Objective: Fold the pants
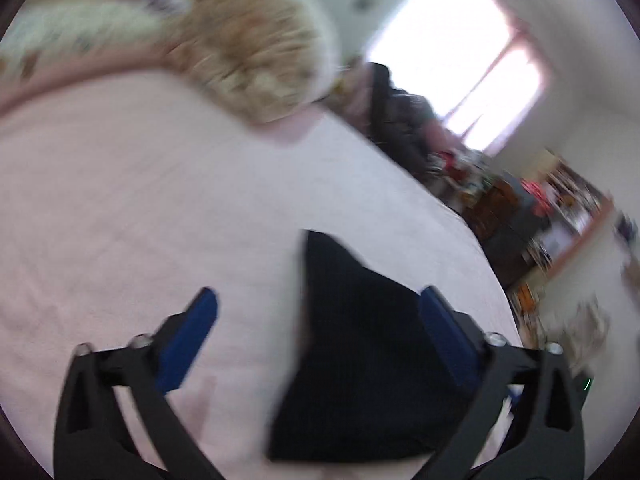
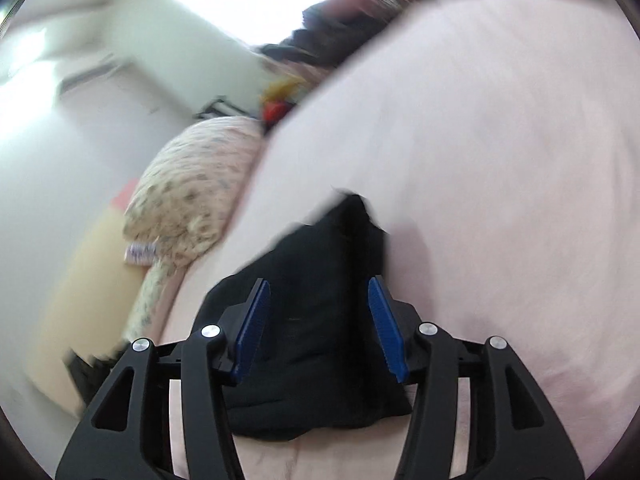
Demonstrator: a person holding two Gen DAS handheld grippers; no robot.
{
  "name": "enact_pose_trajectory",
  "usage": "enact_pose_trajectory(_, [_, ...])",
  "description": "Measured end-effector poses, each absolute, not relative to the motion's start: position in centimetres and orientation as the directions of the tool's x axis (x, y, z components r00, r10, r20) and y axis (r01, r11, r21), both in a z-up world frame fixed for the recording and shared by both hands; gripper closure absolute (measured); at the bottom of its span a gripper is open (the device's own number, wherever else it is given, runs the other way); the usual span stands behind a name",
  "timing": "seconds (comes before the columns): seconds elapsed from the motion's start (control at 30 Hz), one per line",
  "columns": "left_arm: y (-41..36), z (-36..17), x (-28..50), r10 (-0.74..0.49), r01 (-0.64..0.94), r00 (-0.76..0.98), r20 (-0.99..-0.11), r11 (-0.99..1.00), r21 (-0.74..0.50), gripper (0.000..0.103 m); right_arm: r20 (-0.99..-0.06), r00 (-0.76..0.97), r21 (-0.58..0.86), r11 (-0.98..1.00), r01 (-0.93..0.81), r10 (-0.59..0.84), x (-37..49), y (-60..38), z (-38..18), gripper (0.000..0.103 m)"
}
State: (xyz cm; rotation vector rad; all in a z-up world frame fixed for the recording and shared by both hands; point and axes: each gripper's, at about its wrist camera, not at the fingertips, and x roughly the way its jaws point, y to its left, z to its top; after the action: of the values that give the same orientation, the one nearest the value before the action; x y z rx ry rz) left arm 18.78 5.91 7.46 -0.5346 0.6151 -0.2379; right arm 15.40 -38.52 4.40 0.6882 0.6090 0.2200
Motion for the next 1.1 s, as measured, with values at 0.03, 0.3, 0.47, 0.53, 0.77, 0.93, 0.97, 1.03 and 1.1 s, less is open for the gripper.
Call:
enact_pose_trajectory(0.03, [4.3, 7.8, 18.1, -0.393, 0.102, 0.784, -0.481, 0.845, -0.524, 0.002, -0.448, 0.803, 0.619, 0.784, -0.038, 0.392, 15.1, -37.2, 5.4, 0.049])
enact_pose_trajectory(0.3, [-3.4, 2.2, 17.6, -0.362, 0.154, 0.657, -0.661, 0.923, -0.352, 0.002, -0.629, 0.701, 0.379, 0.920, -0.099, 0.335, 16.6, -29.6, 3.8, 0.040])
enact_pose_trajectory(0.47, [-5.1, 0.0, 18.0, -0.259, 0.158, 0.650, -0.715, 0.966, -0.206, 0.002, -0.682, 0.702, 0.174, 0.978, -0.114, 0.203, 16.4, -27.6, 1.2, 0.039])
enact_pose_trajectory(0.53, [-5.0, 0.0, 17.6, -0.264, 0.162, 0.652, -0.711, 0.964, -0.210, 0.002, -0.661, 0.728, 0.136, 0.983, -0.123, 0.182, 15.7, -26.9, 1.2, 0.034])
enact_pose_trajectory(0.77, [-2.1, 4.0, 8.9, -0.196, 0.095, 0.804, -0.561, 0.975, -0.203, 0.002, -0.456, 0.886, 0.185, 0.983, -0.004, 0.090, 7.5, -27.9, 5.8, 0.003])
enact_pose_trajectory(0.93, [-2.6, 3.1, 3.7, -0.112, 0.063, 0.783, -0.612, 0.993, -0.101, 0.002, -0.428, 0.904, 0.128, 0.991, 0.047, 0.012, 2.8, -25.3, 6.0, 0.001])
enact_pose_trajectory(0.97, [-2.7, 2.4, 2.6, -0.088, 0.052, 0.777, -0.624, 0.996, -0.076, 0.002, -0.430, 0.903, 0.116, 0.992, 0.057, -0.001, 1.8, -24.9, 5.5, 0.001])
enact_pose_trajectory(1.03, [-2.6, 1.3, 1.6, -0.086, 0.048, 0.777, -0.624, 0.996, -0.078, 0.002, -0.438, 0.898, 0.098, 0.992, 0.076, -0.026, 0.3, -24.2, 4.8, 0.001])
enact_pose_trajectory(1.1, [-2.4, 0.5, 1.3, -0.084, 0.039, 0.769, -0.633, 0.996, -0.085, 0.002, -0.443, 0.895, 0.069, 0.994, 0.079, -0.040, -0.7, -23.3, 3.8, 0.001])
